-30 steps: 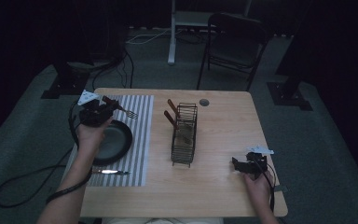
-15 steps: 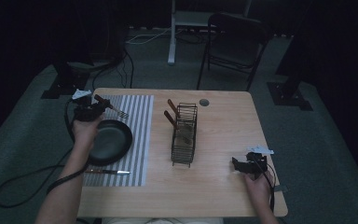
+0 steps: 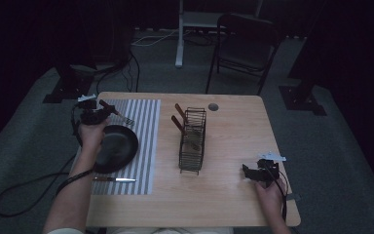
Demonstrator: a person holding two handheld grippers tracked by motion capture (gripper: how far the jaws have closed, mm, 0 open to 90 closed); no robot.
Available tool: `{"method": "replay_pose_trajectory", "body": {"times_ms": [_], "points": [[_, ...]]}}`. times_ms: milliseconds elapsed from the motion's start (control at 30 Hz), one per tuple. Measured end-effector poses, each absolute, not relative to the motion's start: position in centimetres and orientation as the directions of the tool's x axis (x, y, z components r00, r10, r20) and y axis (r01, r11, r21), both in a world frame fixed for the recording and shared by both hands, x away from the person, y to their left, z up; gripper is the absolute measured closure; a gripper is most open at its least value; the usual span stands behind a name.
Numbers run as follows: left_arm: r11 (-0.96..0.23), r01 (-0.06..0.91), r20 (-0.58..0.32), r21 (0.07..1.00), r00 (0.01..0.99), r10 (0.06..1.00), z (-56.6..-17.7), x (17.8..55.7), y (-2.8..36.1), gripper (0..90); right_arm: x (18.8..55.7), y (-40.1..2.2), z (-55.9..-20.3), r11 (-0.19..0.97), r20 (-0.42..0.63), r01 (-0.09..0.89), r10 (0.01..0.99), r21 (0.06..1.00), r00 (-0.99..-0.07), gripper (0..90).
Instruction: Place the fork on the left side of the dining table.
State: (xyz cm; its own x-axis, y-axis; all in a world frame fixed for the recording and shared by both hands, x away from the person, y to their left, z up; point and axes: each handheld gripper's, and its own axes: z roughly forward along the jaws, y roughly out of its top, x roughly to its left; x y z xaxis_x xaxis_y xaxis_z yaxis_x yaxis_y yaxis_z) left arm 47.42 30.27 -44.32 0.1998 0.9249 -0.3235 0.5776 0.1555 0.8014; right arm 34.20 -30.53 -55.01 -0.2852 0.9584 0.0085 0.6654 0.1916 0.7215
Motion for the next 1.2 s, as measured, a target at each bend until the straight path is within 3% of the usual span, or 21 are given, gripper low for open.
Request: {"method": "replay_pose_trajectory", "body": {"times_ms": [67,300,600,1200], "points": [[0.198,0.585,-0.37,0.786,0.188,0.91,-44.9,47.7,30.5,80.6,34.2,-30.5,-55.0,0.192,0.008,0.666,0.958,0.721,-0.285,12.8],[0.223,0.591,-0.388,0.775,0.166,0.907,-45.7,48.2,30.8,80.6,34.2,-30.5,-55.0,0.192,0.008,0.666,0.958,0.721,-0.285,12.8],[0.344,0.602,-0.496,0.721,0.102,0.862,-46.9,48.7,32.4,79.9,34.2,-30.5,-55.0,0.191,0.009,0.665,0.959,0.722,-0.285,12.8],[0.398,0.621,-0.522,0.676,0.022,0.852,-48.9,48.3,34.0,73.5,34.2,-30.5,-55.0,0.192,0.009,0.666,0.958,0.721,-0.285,12.8]]}}
